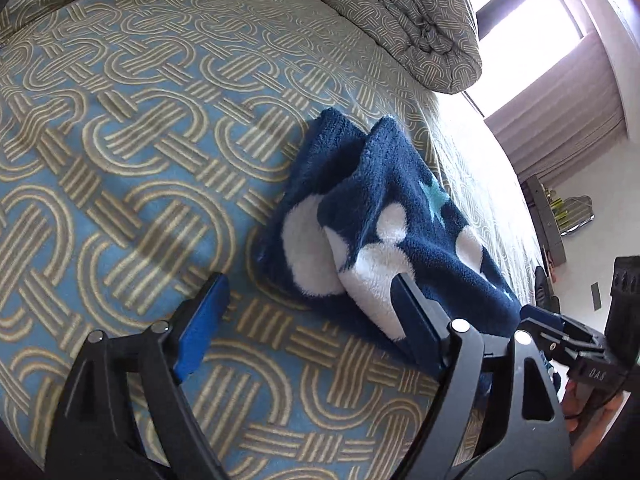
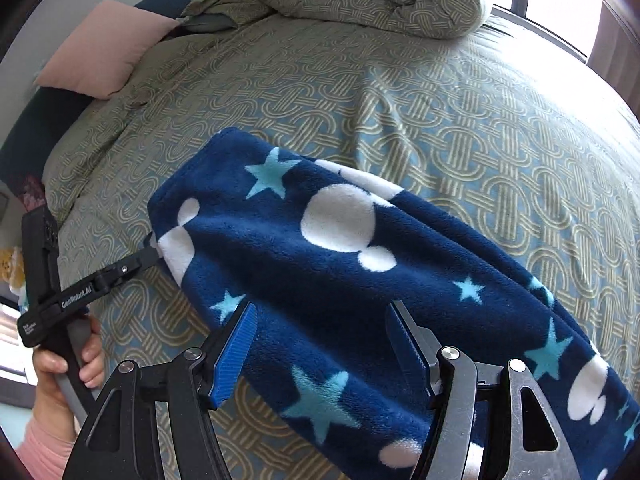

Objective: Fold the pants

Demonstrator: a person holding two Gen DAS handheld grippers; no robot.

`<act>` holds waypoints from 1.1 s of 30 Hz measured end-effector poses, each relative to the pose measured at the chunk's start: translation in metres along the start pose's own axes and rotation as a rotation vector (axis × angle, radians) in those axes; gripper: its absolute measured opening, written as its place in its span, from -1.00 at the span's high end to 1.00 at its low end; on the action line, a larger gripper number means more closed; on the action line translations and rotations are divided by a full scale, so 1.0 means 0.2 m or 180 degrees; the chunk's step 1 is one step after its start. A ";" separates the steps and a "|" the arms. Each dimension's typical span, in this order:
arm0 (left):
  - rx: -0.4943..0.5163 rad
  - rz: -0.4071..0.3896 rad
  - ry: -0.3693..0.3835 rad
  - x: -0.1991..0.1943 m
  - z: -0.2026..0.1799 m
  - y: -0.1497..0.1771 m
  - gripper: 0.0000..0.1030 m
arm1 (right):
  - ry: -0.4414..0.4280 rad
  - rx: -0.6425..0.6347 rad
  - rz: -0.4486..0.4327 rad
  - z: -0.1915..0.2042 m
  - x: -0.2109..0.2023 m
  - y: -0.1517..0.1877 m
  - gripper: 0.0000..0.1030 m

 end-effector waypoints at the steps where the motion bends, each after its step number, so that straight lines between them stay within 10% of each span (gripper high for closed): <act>1: -0.0024 0.0007 0.0073 0.02 -0.01 -0.02 -0.60 | 0.0017 -0.0039 0.0000 0.01 0.00 0.01 -0.32; 2: -0.0064 0.0012 0.0162 0.04 -0.02 -0.03 -0.57 | 0.0035 -0.0060 0.0003 0.01 0.00 0.02 -0.32; 6: -0.0122 0.0095 0.0067 0.11 -0.03 -0.10 0.56 | 0.0019 0.0086 0.0034 -0.07 0.00 0.05 -0.32; 22: 0.1279 -0.0006 0.0112 0.03 -0.84 -0.06 0.62 | -0.0201 0.1273 0.0076 -0.63 -0.12 0.45 -0.32; 33: 0.2202 0.0906 0.0595 0.42 -1.47 0.54 0.76 | -0.0304 0.1861 -0.0147 -1.03 -0.28 0.84 -0.34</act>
Point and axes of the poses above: each gripper's, at about its wrist camera, not at the fingertips, and x roughly the way its jaws point, z to its left, y to its underside, the point moved 4 cm from there along x, roughly the way its jaws point, and after that the axes turned 14 degrees about y, right-handed, at the moved point
